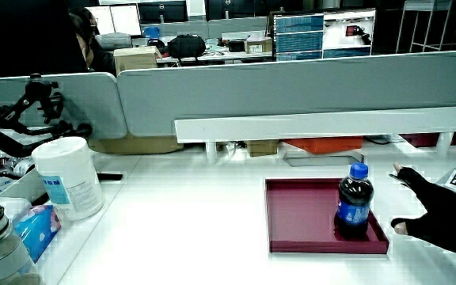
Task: Pick pepsi from plate
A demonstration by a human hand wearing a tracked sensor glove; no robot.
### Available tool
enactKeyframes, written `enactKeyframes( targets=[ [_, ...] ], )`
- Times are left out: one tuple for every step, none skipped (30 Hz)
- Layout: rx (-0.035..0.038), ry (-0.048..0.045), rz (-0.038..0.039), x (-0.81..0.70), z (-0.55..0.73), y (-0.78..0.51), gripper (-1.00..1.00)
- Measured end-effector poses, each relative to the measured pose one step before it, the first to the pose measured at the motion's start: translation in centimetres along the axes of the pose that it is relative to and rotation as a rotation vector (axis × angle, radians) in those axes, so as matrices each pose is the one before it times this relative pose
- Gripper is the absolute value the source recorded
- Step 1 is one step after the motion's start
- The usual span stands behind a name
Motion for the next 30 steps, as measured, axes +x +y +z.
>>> enactKeyframes(
  targets=[
    [0.01337, 0.08941, -0.0167, 0.418, -0.027, 0.459, 0.0],
    [-0.0003, 0.04762, 0.01486, 0.085, -0.091, 0.284, 0.0],
    [0.00367, 0.06472, 0.01183, 0.124, -0.246, 0.484, 0.0],
    [0.0017, 0.0072, 0.00369, -0.011, -0.101, 0.173, 0.0],
    [0.00672, 0.02805, 0.00337, 0.432, -0.095, 0.407, 0.0],
    [0.01272, 0.03111, 0.007, 0.169, -0.109, 0.234, 0.0],
    [0.00302, 0.02033, 0.00729, 0.066, -0.054, 0.087, 0.0],
    [0.00733, 0.03949, 0.00739, 0.514, 0.087, 0.183, 0.0],
    [0.00092, 0.01457, 0.01119, 0.07, -0.045, 0.016, 0.07],
    [0.00155, 0.01296, -0.00234, 0.179, -0.122, 0.063, 0.13],
    [0.00287, -0.00416, 0.00619, 0.449, 0.014, 0.22, 0.2],
    [0.00038, 0.02992, 0.00022, -0.027, -0.101, -0.067, 0.27],
    [0.00635, 0.02067, 0.00978, 0.126, 0.025, -0.004, 0.33],
    [-0.00362, 0.00883, 0.00542, 0.299, 0.1, 0.1, 0.4],
    [0.00843, 0.01542, -0.00268, 0.009, -0.107, -0.068, 0.47],
    [0.00711, 0.01246, 0.01203, 0.325, -0.012, 0.048, 0.53],
    [0.00019, 0.01075, 0.00412, -0.072, -0.065, -0.075, 0.6],
    [0.00319, 0.00624, 0.00144, 0.263, 0.077, 0.043, 0.67],
    [-0.00099, 0.00396, 0.00597, -0.044, -0.057, -0.012, 0.73],
    [0.00547, 0.00414, 0.00303, 0.144, -0.001, 0.008, 0.8],
    [0.00414, 0.00365, -0.00028, 0.216, 0.047, 0.016, 0.87],
    [0.00234, 0.01311, 0.00685, 0.008, -0.1, -0.105, 0.93],
    [0.00668, 0.00595, 0.00327, 0.107, 0.001, -0.037, 1.0],
    [0.01091, 0.01162, 0.00947, -0.055, -0.104, -0.118, 1.0],
    [0.00174, 0.00466, 0.00701, 0.066, 0.051, 0.01, 1.0],
    [0.00483, 0.00062, -0.00481, -0.004, 0.022, -0.017, 1.0],
    [-0.00213, 0.00115, 0.00476, -0.068, -0.035, -0.045, 1.0],
    [0.00361, 0.00122, -0.00364, 0.076, 0.04, -0.036, 1.0],
    [0.00223, -0.00734, -0.0004, 0.146, 0.138, 0.003, 1.0],
    [-0.00269, 0.01492, 0.00705, -0.401, -0.011, -0.226, 1.0]
  ],
)
